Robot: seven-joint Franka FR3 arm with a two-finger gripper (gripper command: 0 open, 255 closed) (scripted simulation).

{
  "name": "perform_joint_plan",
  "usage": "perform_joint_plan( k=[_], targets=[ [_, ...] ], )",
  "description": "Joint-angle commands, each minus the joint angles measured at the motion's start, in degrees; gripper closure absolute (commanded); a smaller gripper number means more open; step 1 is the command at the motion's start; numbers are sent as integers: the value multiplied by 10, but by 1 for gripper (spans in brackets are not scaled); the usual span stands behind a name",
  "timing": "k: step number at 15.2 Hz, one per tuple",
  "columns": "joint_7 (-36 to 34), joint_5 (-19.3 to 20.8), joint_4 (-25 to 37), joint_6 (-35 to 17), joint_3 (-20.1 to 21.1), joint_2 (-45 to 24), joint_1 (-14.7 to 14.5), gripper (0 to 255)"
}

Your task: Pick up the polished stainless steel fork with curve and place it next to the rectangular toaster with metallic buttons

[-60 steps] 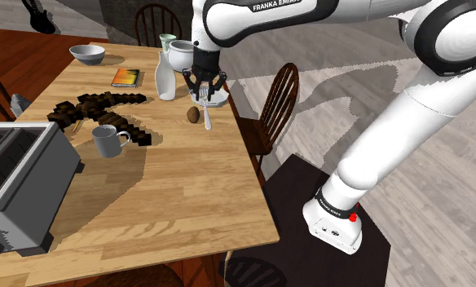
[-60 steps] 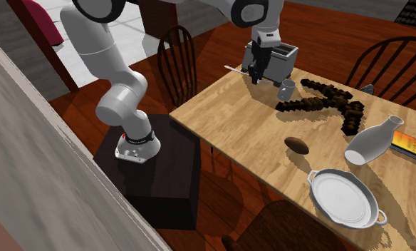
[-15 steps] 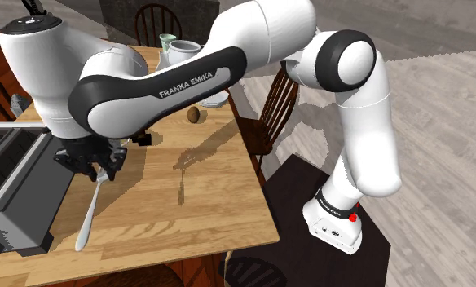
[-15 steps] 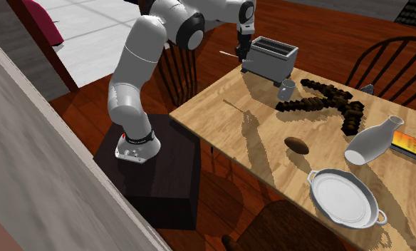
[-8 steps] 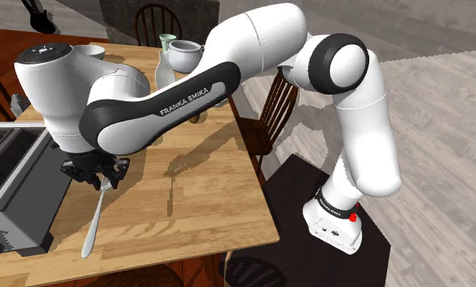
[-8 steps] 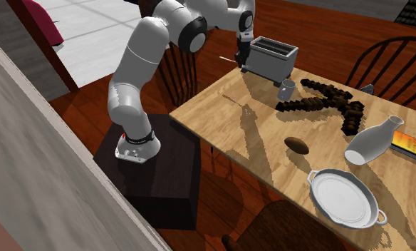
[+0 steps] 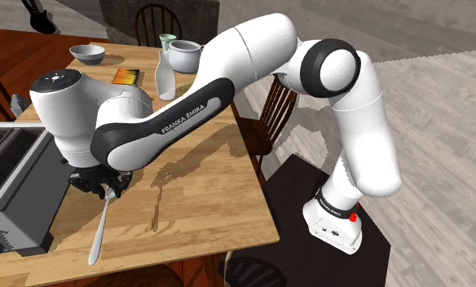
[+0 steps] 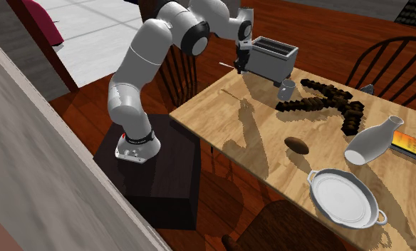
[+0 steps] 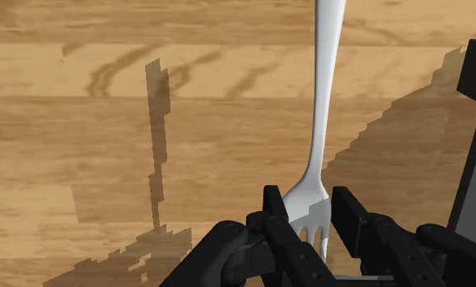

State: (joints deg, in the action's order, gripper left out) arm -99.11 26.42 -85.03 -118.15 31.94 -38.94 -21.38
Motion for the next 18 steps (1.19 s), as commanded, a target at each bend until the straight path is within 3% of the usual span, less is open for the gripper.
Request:
perform_joint_plan(
  k=[1, 18],
  targets=[
    [-3, 4, -4, -11, -3, -7, -1, 255],
    [-26, 39, -18, -85, -31, -71, -17, 255]
  ],
)
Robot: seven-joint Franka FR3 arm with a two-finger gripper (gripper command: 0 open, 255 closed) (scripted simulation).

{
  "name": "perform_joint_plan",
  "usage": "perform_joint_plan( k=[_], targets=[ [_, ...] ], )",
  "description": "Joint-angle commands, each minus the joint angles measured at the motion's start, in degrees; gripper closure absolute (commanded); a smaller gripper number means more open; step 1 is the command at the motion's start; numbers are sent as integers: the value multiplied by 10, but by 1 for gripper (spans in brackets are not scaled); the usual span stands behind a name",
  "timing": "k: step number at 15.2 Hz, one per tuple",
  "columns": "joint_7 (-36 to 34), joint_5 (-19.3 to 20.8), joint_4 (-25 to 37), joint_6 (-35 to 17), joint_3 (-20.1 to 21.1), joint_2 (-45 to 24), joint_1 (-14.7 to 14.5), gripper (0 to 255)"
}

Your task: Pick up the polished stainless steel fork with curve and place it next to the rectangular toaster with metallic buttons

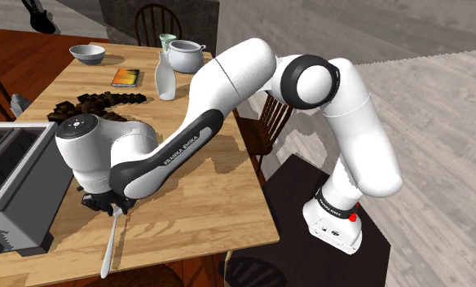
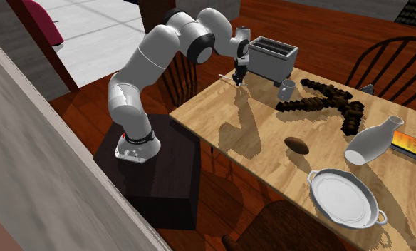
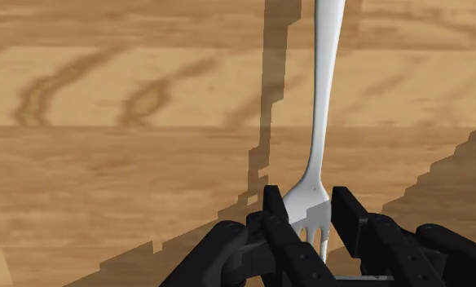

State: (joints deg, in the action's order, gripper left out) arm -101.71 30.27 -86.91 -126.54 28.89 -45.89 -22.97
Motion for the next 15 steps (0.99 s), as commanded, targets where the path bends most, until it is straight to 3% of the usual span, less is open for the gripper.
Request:
perform_joint_plan(
  k=[1, 6, 7, 12, 15],
  targets=[
    [0, 1, 1, -1, -1, -2, -1, 255],
    [0, 1, 1, -1, -1, -2, -1, 255],
    [0, 1, 1, -1, -1, -2, -1, 0],
    [0, 1, 1, -1, -1, -2, -1, 0],
    [8, -16, 1, 33, 15, 34, 7, 0]
  ],
)
